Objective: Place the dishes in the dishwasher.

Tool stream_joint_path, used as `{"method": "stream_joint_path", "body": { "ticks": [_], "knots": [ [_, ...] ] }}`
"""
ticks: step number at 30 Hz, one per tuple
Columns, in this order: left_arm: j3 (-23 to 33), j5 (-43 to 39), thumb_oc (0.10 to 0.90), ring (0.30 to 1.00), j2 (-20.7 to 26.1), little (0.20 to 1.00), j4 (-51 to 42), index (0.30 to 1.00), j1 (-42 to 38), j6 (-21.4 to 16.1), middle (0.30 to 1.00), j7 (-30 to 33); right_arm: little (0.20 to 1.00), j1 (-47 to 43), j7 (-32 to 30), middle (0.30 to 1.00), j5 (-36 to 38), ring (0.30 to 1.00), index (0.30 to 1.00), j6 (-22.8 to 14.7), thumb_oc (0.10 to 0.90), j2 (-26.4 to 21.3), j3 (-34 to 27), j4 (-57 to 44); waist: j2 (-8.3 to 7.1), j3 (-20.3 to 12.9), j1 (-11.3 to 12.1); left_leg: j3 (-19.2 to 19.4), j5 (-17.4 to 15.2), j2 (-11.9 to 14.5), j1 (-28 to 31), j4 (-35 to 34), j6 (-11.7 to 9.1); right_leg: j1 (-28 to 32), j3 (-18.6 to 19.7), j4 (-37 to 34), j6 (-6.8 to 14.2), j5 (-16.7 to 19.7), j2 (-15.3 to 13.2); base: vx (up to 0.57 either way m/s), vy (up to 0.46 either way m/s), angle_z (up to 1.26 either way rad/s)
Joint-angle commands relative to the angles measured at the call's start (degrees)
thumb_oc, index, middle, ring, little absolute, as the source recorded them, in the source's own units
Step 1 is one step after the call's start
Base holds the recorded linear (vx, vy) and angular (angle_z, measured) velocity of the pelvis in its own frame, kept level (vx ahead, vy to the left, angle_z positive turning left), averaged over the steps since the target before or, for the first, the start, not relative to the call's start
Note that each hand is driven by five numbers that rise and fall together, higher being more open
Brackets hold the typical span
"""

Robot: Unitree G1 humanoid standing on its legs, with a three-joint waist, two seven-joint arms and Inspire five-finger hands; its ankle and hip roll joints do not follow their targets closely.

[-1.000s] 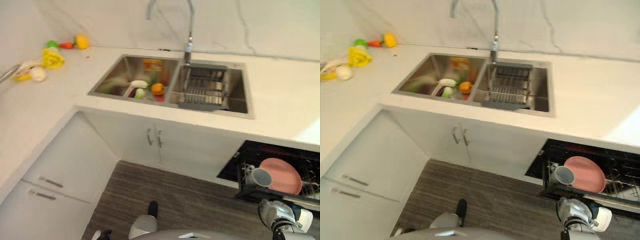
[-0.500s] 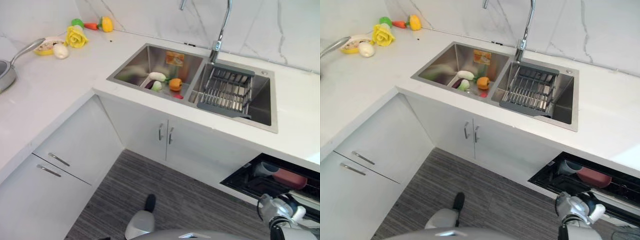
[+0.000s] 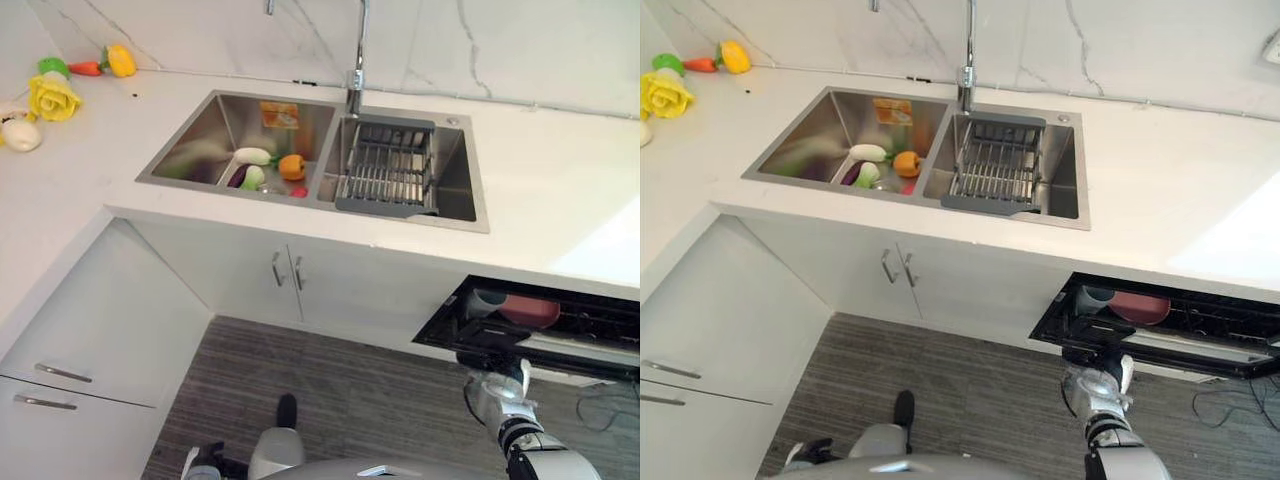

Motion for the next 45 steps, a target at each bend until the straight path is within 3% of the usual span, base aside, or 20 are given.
{"method": "stream_joint_path", "body": {
  "ticks": [1, 8, 9, 11, 14, 15, 16, 18, 19, 24, 25, 26, 30, 31, 32, 33, 34, 35, 40, 45],
  "knots": [
    [-4.88, 1.66, 0.8, 0.9, -0.02, 0.9, 3.36, 0.9, -1.2, -0.49, 0.9, 1.59, 0.3, -3.66, -4.62, 0.3, -6.81, 0.3, 0.3, -0.91, 0.4, -3.77, -1.68, -3.03, 3.31, -0.12, 1.74, -0.06, -5.33, 1.45, 2.88, 0.91, -1.88, 2.75, 0.55, 2.31, -1.0, -4.62, -0.06, 0.0, 0.0, 0.0],
    [-5.66, 2.51, 0.8, 0.9, -0.04, 0.9, 3.01, 0.9, -0.03, -1.0, 0.9, 1.84, 0.3, -6.22, -6.87, 0.3, -9.26, 0.3, 0.3, 0.26, 0.4, -6.94, -2.4, -1.63, 4.01, 0.68, 2.7, -1.09, -5.59, -0.09, 1.34, 0.92, -1.31, 1.95, -0.35, 2.86, -0.31, -4.26, -1.27, -0.01, 0.021, 0.05],
    [-6.76, 1.77, 0.8, 0.9, 0.49, 0.9, 2.22, 0.9, 0.35, -1.77, 0.9, 2.03, 0.3, -11.28, -7.91, 0.3, -10.34, 0.3, 0.3, 0.39, 0.4, -10.29, -1.4, -0.55, 5.14, 2.08, 3.8, -1.85, -5.05, -1.17, -0.68, 1.02, -1.16, 0.54, -0.5, 3.52, 0.03, -3.93, -2.27, -0.11, 0.07, 0.07],
    [-7.1, 1.61, 0.8, 0.9, 0.7, 0.9, 2.12, 0.9, 0.12, -1.92, 0.9, 2.02, 0.3, -13.5, -7.93, 0.3, -10.42, 0.3, 0.3, 0.42, 0.4, -11.81, -1.12, 0.66, 5.83, 2.59, 4.21, -2.22, -4.71, -1.62, -1.65, 1.04, -1.13, -0.11, -0.74, 3.84, 0.21, -3.79, -2.72, -0.1, 0.071, 0.16],
    [-8.33, 0.65, 0.8, 0.9, 1.87, 0.9, 2.0, 0.9, -0.2, -2.91, 0.9, 1.91, 0.3, -21.72, -8.93, 0.3, -11.39, 0.3, 0.3, 0.39, 0.4, -17.74, 0.47, 2.46, 8.81, 4.27, 5.84, -3.74, -3.4, -3.47, -5.56, 1.01, -1.28, -2.5, -2.27, 5.19, 0.88, -3.22, -4.45, -0.09, 0.084, 0.23],
    [-8.31, 0.65, 0.8, 0.9, 1.82, 0.9, 2.02, 0.9, -0.24, -2.91, 0.9, 1.91, 0.3, -21.81, -8.91, 0.3, -11.37, 0.3, 0.3, 0.37, 0.4, -17.78, 0.52, 2.52, 8.84, 4.26, 5.79, -3.77, -3.38, -3.48, -5.62, 1.02, -1.27, -2.55, -2.29, 5.23, 0.88, -3.23, -4.46, -0.08, 0.082, 0.18],
    [-8.83, 0.22, 0.8, 0.9, 2.54, 0.9, 1.33, 0.9, -0.33, -3.53, 0.9, 1.81, 0.3, -24.82, -9.39, 0.3, -12.33, 0.3, 0.3, 0.09, 0.4, -20.85, 1.15, 2.08, 10.5, 4.89, 6.54, -4.27, -2.62, -4.38, -7.43, 0.93, -1.7, -3.62, -2.88, 5.53, 1.15, -2.88, -5.25, -0.06, 0.061, 0.39],
    [-9.23, 0.07, 0.8, 0.9, 2.61, 0.9, 1.03, 0.9, -0.39, -3.74, 0.9, 1.73, 0.3, -26.84, -9.86, 0.3, -12.7, 0.3, 0.3, -0.11, 0.4, -22.39, 1.59, 1.9, 11.42, 4.9, 6.91, -4.44, -2.24, -4.78, -8.44, 0.86, -1.91, -4.24, -3.61, 5.69, 1.39, -2.67, -5.63, -0.04, 0.076, 0.5],
    [-10.01, -0.22, 0.8, 0.9, 2.29, 0.9, 0.14, 0.9, -0.35, -4.16, 0.9, 1.62, 0.3, -29.54, -10.95, 0.3, -13.42, 0.3, 0.3, -0.7, 0.4, -24.24, 2.39, 1.32, 12.93, 4.77, 7.33, -5.1, -1.7, -5.6, -9.88, 0.76, -2.26, -4.55, -4.42, 5.46, 1.68, -2.27, -6.14, 0.0, 0.09, 0.41],
    [-11.33, 0.2, 0.8, 0.9, 1.47, 0.9, -1.12, 0.9, -0.25, -4.72, 0.9, 1.42, 0.3, -33.02, -11.85, 0.3, -14.84, 0.3, 0.3, -1.3, 0.4, -26.54, 3.96, 1.25, 14.35, 3.65, 9.02, -6.11, -1.53, -7.01, -10.91, 0.56, -2.5, -3.68, -6.37, 4.38, 2.4, -1.49, -7.02, 0.04, 0.047, 0.3],
    [-11.41, 0.36, 0.8, 0.9, 1.32, 0.9, -1.18, 0.9, -0.39, -4.78, 0.9, 1.48, 0.535, -32.97, -12.69, 0.535, -16.36, 0.535, 0.535, -0.86, 0.557, -26.21, 4.72, 1.07, 14.31, 3.44, 9.07, -6.19, -1.71, -7.12, -10.77, 0.54, -2.42, -3.41, -6.58, 4.25, 2.55, -1.32, -7.22, 0.07, 0.044, 0.19],
    [-11.46, 0.48, 0.8, 0.9, 0.93, 0.9, -1.52, 0.9, -0.63, -5.01, 0.9, 1.52, 0.9, -32.08, -12.69, 0.9, -17.26, 0.9, 0.9, -1.06, 0.8, -24.89, 5.1, -0.02, 14.09, 3.34, 8.9, -6.26, -2.0, -7.26, -10.38, 0.55, -2.25, -3.14, -6.65, 4.31, 2.69, -1.2, -7.42, 0.07, 0.045, 0.18],
    [-10.97, 0.54, 0.8, 0.9, 0.59, 0.9, -1.8, 0.9, -1.13, -5.05, 0.9, 1.77, 0.9, -29.5, -12.11, 0.9, -16.73, 0.9, 0.9, -1.41, 0.8, -22.39, 4.29, -2.39, 13.22, 3.25, 8.31, -6.08, -2.52, -7.24, -9.57, 0.56, -1.89, -2.88, -6.24, 4.6, 2.77, -1.03, -7.78, 0.03, 0.018, 0.02],
    [-9.97, 0.24, 0.8, 0.9, 0.11, 0.9, -2.02, 0.9, -1.89, -5.1, 0.9, 2.19, 0.9, -24.01, -11.37, 0.9, -15.25, 0.9, 0.9, -2.1, 0.8, -17.21, 2.92, -3.7, 12.11, 3.34, 7.21, -5.67, -3.19, -7.01, -8.65, 0.59, -1.42, -2.89, -5.57, 4.97, 2.81, -0.82, -8.0, 0.02, 0.018, -0.05],
    [-9.97, 0.24, 0.8, 0.9, 0.11, 0.9, -2.02, 0.9, -1.89, -5.1, 0.9, 2.19, 0.9, -24.01, -11.37, 0.9, -15.25, 0.9, 0.9, -2.1, 0.8, -17.21, 2.92, -3.7, 12.11, 3.34, 7.21, -5.67, -3.19, -7.01, -8.65, 0.59, -1.42, -2.89, -5.57, 4.97, 2.81, -0.82, -8.0, 0.05, 0.003, -0.03],
    [-9.21, -0.09, 0.8, 0.9, -0.26, 0.9, -2.13, 0.9, -2.01, -5.09, 0.9, 2.32, 0.9, -20.48, -10.46, 0.9, -14.81, 0.9, 0.9, -2.26, 0.8, -14.33, 2.67, -3.89, 11.11, 3.34, 6.48, -5.23, -3.6, -6.73, -7.97, 0.61, -1.12, -2.86, -4.95, 5.19, 2.76, -0.8, -7.97, 0.09, -0.046, -0.12],
    [-7.84, 0.01, 0.8, 0.9, -0.86, 0.9, -2.34, 0.9, -2.15, -4.72, 0.9, 2.14, 0.9, -10.24, -7.02, 0.9, -16.28, 0.9, 0.9, -1.07, 0.8, -7.86, 2.69, 0.64, 8.29, 3.37, 4.17, -3.66, -4.85, -5.39, -5.89, 0.68, -0.32, -3.18, -3.0, 5.77, 2.5, -0.99, -7.5, 0.09, -0.047, -0.21],
    [-7.86, 0.01, 0.8, 0.9, -0.82, 0.9, -2.36, 0.9, -2.1, -4.73, 0.9, 2.13, 0.9, -10.19, -7.02, 0.9, -16.29, 0.9, 0.9, -1.09, 0.8, -7.83, 2.68, 0.64, 8.25, 3.34, 4.23, -3.61, -4.86, -5.39, -5.87, 0.68, -0.32, -3.2, -2.94, 5.77, 2.5, -1.0, -7.52, 0.07, -0.049, -0.45],
    [-7.07, 2.05, 0.8, 0.9, -0.73, 0.9, -1.18, 0.9, -2.58, -3.79, 0.9, 0.9, 0.9, 1.18, -2.6, 0.9, -18.89, 0.9, 0.9, 2.6, 0.8, -4.9, 1.64, 10.43, 4.83, 3.19, 0.85, 0.64, -6.57, -2.49, -1.13, 0.89, 0.49, -3.09, 2.01, 4.82, 2.01, -0.95, -5.77, 0.02, -0.026, -0.53],
    [-4.9, 2.39, 0.8, 0.9, -0.49, 0.9, 0.91, 0.9, -2.56, -3.2, 0.9, 0.76, 0.9, 8.16, 0.28, 0.9, -20.69, 0.9, 0.9, 4.4, 0.8, -3.37, 1.91, 14.73, 3.1, 2.37, -1.3, 3.69, -6.81, -0.32, 2.2, 1.01, -0.04, -2.13, 4.92, 3.19, 1.34, -1.54, -3.85, 0.01, -0.048, -0.67]
  ]
}}
